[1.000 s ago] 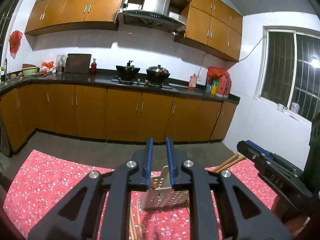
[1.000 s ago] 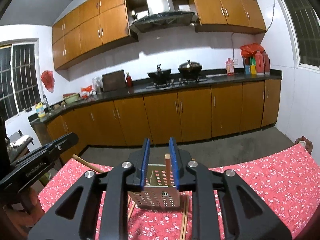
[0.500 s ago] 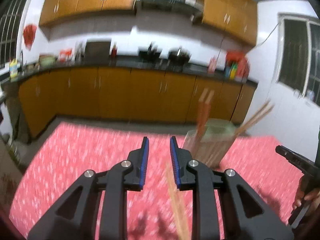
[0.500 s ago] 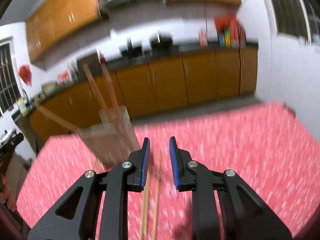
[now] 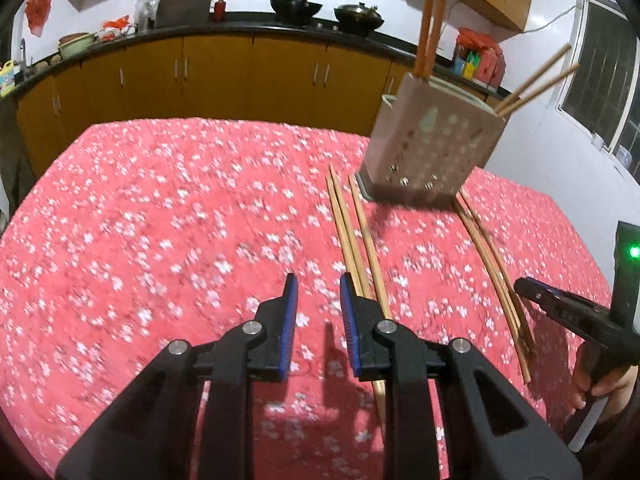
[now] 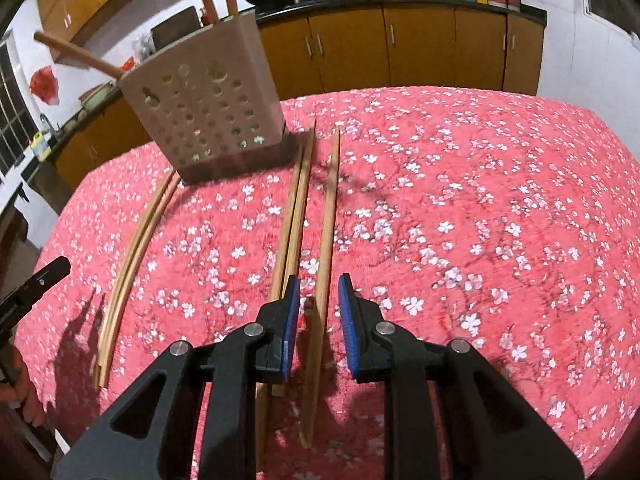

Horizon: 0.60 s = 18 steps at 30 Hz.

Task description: Organize utensils

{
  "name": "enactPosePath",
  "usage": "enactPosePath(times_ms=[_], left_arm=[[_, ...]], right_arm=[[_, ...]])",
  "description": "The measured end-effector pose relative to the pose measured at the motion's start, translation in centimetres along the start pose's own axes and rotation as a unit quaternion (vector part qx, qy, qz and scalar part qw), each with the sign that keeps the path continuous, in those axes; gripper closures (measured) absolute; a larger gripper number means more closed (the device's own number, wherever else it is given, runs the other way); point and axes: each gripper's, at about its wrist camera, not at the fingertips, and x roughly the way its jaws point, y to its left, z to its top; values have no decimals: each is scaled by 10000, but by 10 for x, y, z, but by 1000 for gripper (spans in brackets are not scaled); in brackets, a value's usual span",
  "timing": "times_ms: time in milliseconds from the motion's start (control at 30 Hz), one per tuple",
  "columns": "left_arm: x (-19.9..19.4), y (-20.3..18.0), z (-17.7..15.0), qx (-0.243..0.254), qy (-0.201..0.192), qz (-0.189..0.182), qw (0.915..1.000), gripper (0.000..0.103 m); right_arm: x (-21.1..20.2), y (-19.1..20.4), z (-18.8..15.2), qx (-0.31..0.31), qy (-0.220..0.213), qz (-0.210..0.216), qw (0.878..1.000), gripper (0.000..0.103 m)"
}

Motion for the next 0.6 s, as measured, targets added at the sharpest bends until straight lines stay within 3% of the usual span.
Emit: enactPosePath(times_ms=[133,200,433,600], left_arm=[[6,-5,-8,41,100,-35,9999,80],[8,-7,-12,52,145,-54,9999,80],[16,-16,-17,169,285,-173,9993,80],[23,-24,-22,314,435,-248,9982,81]], right_arm=[[9,1,-3,-58,87,-124,9999,87],[10,0,-5,-114,43,-214,9997,95],[10,-17,-1,122,-31,-582,9982,95],[8,-24,-1,184,-46,-620,9979,95]])
